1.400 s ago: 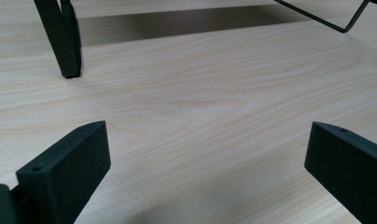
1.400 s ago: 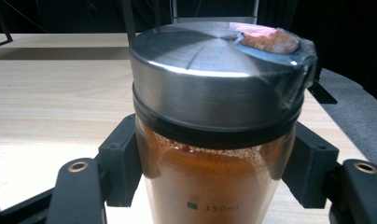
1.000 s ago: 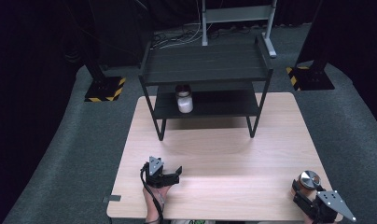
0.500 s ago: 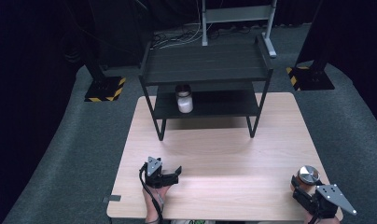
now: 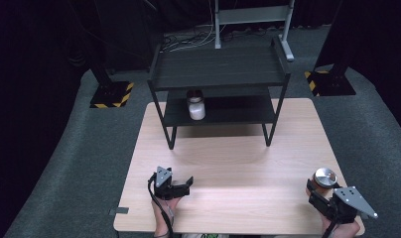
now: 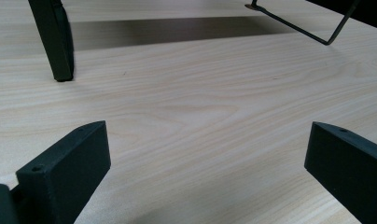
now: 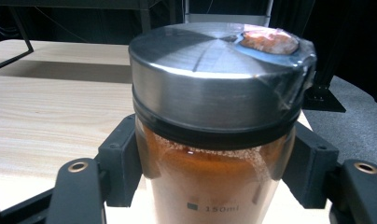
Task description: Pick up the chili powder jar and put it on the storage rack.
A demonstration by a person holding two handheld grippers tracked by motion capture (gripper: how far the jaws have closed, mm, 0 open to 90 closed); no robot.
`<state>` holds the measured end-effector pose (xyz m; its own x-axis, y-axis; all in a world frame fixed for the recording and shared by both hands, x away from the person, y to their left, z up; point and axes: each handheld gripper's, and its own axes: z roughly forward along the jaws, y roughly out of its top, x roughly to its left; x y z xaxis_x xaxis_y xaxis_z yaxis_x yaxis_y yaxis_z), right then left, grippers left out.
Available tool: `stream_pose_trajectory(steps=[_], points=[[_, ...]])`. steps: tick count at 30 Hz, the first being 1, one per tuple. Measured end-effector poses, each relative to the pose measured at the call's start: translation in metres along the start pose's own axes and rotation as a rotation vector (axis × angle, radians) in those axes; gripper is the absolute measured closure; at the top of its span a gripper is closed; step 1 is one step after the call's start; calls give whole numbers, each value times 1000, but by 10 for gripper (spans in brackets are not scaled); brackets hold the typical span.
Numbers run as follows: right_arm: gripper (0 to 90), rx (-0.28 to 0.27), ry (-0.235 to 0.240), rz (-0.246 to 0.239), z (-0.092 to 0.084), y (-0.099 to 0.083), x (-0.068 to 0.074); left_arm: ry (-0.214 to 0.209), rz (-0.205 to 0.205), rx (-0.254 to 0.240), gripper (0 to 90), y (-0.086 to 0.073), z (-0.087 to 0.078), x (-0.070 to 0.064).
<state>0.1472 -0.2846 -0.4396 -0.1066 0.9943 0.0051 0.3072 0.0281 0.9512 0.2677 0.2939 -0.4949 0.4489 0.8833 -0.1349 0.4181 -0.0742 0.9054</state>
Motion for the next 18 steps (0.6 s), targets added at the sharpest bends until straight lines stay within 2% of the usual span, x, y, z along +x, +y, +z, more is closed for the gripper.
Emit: stream_pose_trajectory(steps=[12,18], points=[[306,7,27,-27,14,22,3,-7,-4,-9,3,-2,-1,2],[306,2,47,-41,20,27,4,-9,-4,-10,3,-2,-1,2]])
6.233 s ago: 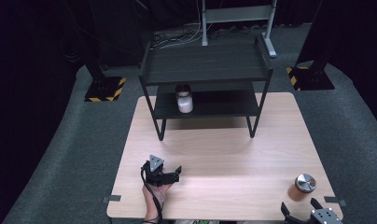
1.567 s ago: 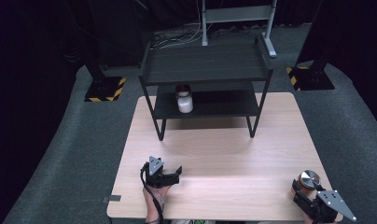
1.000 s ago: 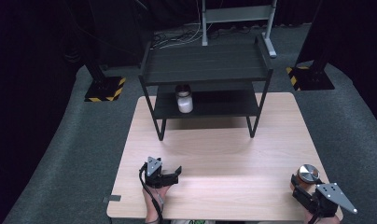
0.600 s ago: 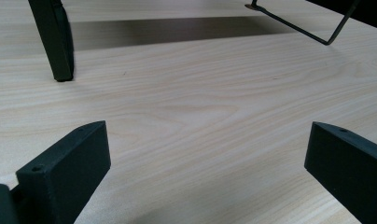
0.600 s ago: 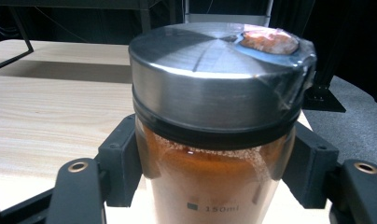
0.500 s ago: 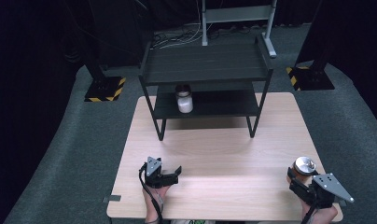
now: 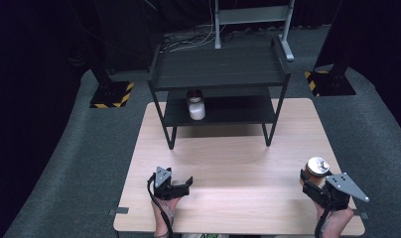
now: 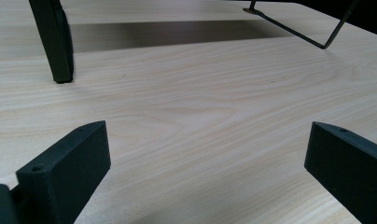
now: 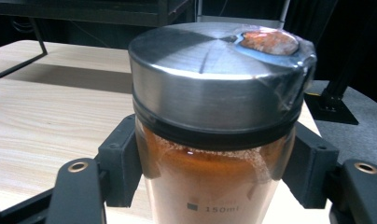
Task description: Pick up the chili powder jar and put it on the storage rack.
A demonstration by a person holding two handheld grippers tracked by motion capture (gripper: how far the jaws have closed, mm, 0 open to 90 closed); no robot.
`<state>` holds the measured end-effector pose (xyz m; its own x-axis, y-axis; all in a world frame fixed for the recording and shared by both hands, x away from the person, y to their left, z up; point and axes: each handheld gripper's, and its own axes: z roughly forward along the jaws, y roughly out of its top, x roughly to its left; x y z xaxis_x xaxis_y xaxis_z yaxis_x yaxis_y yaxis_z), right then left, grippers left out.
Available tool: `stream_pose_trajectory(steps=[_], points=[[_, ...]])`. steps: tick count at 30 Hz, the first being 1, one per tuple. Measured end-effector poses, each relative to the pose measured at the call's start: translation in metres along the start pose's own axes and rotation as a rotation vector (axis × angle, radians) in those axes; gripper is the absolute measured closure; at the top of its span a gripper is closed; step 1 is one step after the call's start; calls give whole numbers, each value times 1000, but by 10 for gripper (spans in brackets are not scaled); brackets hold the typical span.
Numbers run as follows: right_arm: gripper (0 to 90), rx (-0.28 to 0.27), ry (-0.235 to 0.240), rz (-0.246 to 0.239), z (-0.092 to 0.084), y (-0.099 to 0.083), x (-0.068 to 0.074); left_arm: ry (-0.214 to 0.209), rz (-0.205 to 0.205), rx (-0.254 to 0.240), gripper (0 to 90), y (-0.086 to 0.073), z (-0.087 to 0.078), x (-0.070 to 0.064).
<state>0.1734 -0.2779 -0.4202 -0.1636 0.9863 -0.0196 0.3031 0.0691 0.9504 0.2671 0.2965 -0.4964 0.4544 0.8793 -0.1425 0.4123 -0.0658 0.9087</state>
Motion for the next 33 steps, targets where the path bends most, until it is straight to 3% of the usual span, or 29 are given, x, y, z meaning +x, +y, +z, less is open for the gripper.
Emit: stream_pose_trajectory(steps=[33], points=[[306,23,90,-60,22,11,19,-6,4,-7,4,-1,-1,0]])
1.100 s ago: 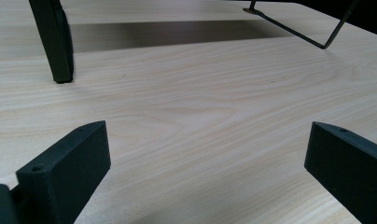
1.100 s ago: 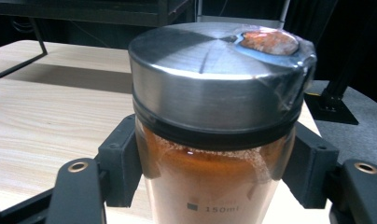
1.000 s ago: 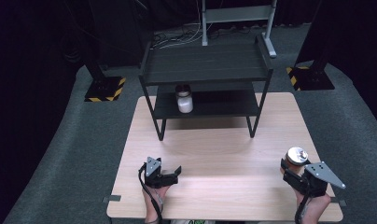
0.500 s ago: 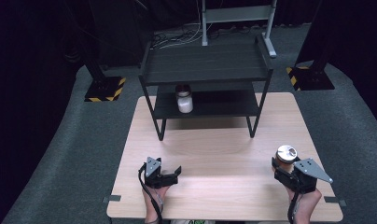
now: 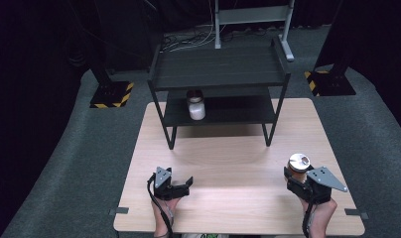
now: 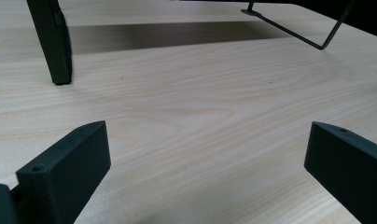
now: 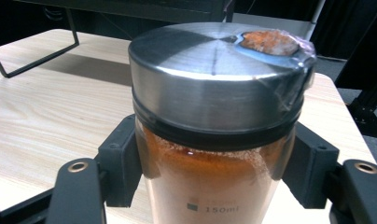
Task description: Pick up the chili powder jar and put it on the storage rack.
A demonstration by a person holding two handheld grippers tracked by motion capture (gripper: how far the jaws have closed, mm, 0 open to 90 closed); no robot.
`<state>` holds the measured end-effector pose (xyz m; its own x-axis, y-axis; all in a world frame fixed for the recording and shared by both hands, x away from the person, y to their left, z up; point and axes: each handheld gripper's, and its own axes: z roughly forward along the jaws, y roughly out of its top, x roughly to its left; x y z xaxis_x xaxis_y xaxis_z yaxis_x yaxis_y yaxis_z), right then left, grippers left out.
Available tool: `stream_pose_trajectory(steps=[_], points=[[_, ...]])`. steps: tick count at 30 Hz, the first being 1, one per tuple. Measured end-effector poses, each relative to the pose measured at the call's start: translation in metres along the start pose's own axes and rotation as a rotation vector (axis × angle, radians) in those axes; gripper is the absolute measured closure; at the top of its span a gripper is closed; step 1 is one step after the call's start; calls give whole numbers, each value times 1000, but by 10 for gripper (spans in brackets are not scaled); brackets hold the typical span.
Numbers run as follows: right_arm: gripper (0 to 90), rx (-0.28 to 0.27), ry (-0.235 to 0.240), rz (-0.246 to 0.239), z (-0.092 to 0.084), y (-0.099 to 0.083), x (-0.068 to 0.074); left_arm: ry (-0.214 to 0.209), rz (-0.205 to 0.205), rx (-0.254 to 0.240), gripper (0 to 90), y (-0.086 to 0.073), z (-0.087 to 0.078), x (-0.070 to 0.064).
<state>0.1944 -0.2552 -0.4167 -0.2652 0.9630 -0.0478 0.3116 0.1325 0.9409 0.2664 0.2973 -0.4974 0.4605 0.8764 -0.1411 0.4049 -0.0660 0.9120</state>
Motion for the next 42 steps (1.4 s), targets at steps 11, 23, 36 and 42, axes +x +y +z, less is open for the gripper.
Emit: stream_pose_trajectory(steps=[11,23,36,42], points=[[306,1,21,-17,4,3,5,-1,0,-1,4,0,0,0],[306,2,36,-33,9,7,10,1,4,3,4,0,0,-1],[306,0,54,-51,13,11,15,2,5,3,6,1,0,-1],[305,1,63,-60,15,14,17,1,6,4,6,1,0,-1]])
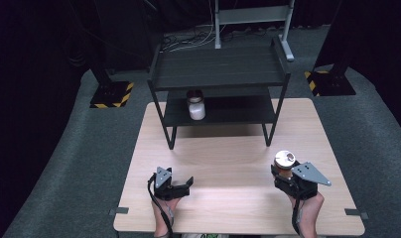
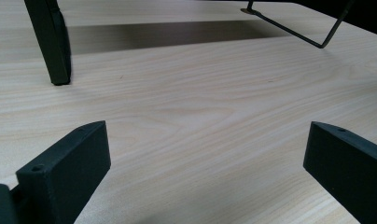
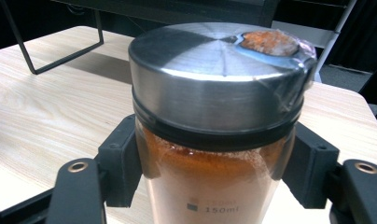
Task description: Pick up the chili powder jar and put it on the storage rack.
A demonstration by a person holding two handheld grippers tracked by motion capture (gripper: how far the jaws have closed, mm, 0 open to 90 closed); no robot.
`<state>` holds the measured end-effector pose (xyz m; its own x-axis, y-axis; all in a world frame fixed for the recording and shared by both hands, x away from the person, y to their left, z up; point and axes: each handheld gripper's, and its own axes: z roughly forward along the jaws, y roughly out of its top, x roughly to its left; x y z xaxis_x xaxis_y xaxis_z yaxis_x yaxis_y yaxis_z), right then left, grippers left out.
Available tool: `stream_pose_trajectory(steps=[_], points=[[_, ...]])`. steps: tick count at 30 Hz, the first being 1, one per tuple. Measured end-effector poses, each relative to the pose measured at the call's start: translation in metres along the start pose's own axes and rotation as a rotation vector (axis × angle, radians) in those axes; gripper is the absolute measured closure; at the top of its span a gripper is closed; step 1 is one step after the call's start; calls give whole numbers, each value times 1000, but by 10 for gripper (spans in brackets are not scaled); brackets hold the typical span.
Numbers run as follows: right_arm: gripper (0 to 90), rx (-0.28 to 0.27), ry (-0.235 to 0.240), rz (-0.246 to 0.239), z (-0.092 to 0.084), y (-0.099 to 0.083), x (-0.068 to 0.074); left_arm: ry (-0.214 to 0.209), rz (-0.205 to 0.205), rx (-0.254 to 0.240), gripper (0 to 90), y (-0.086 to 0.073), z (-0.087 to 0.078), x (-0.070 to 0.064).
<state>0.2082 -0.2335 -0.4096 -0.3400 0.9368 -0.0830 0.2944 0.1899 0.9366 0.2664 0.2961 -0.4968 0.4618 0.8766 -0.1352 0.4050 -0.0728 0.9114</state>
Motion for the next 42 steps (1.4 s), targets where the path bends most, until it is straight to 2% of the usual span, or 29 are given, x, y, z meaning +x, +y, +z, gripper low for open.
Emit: stream_pose_trajectory(steps=[42], points=[[306,-19,23,-50,3,15,5,0,4,3,6,1,0,0]])
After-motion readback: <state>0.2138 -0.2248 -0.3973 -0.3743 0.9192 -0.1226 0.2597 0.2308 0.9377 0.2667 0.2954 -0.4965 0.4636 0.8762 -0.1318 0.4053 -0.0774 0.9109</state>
